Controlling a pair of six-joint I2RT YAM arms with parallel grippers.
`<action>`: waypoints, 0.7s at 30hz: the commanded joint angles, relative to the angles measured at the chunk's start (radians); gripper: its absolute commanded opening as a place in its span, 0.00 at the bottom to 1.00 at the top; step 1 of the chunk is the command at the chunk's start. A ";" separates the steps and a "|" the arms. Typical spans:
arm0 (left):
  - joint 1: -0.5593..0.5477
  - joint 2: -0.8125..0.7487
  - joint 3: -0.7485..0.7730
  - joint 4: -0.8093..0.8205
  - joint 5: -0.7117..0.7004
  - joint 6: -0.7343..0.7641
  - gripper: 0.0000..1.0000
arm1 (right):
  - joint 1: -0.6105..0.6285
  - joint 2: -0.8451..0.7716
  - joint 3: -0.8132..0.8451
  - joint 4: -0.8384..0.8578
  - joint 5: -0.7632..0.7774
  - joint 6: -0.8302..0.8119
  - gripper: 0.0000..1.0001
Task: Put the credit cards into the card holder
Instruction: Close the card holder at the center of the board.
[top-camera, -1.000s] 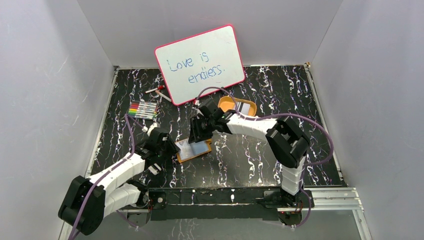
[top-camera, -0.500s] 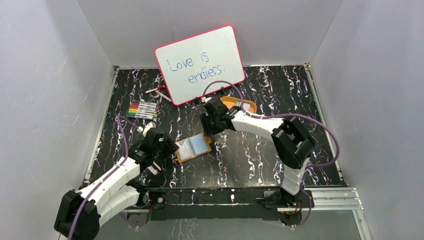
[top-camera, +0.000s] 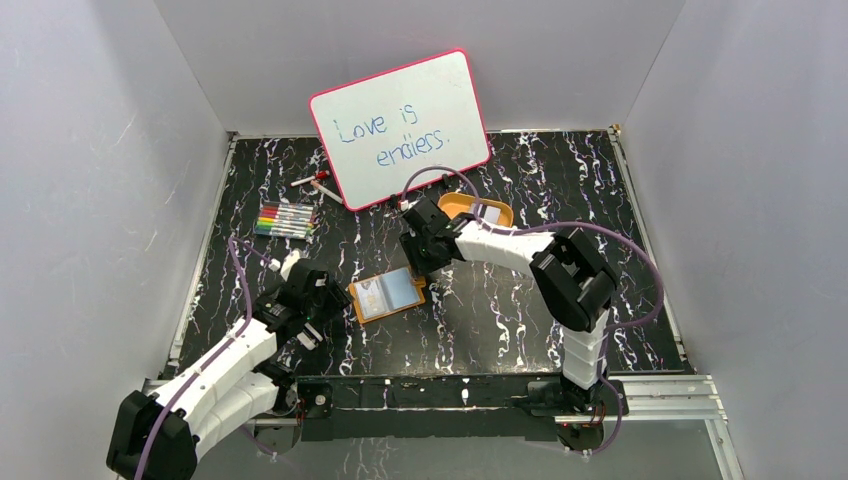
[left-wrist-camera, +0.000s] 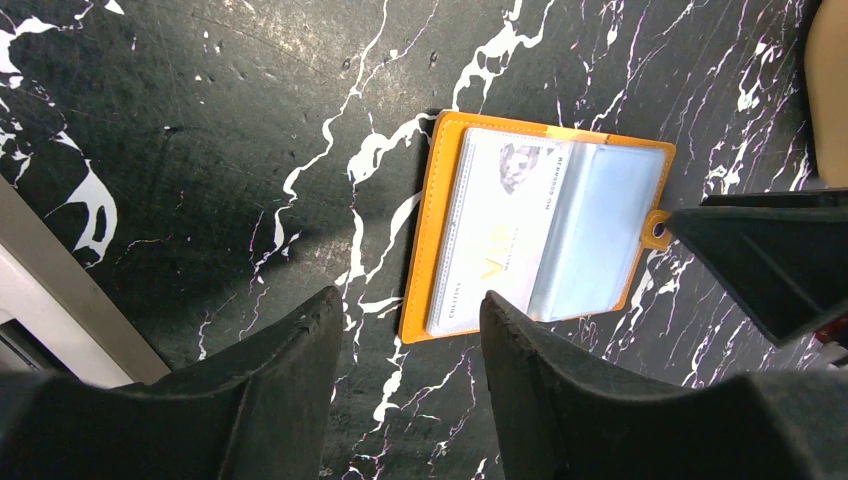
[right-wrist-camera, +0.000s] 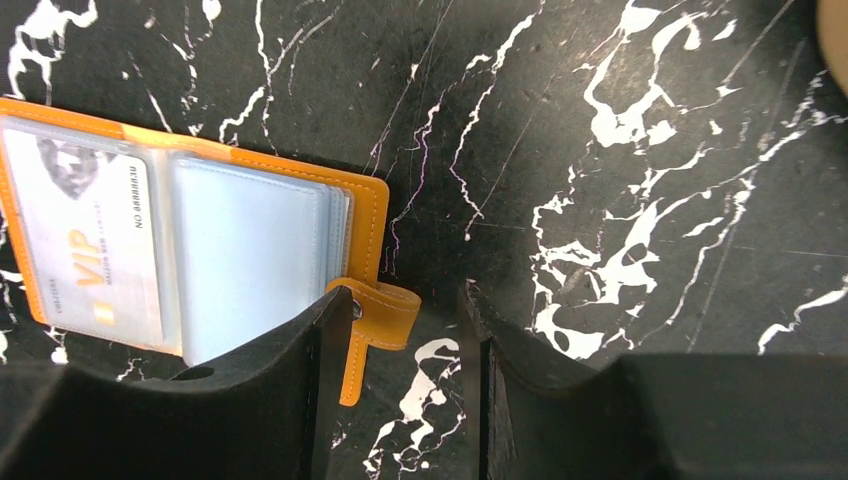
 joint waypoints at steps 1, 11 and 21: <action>0.001 -0.005 0.021 -0.029 -0.022 -0.006 0.51 | 0.013 -0.102 0.004 0.018 0.064 -0.009 0.52; 0.001 0.008 0.017 -0.019 -0.013 -0.003 0.51 | 0.091 -0.022 0.081 -0.083 0.172 -0.084 0.56; 0.001 0.027 0.019 -0.004 -0.005 0.004 0.51 | 0.105 0.063 0.116 -0.124 0.229 -0.125 0.58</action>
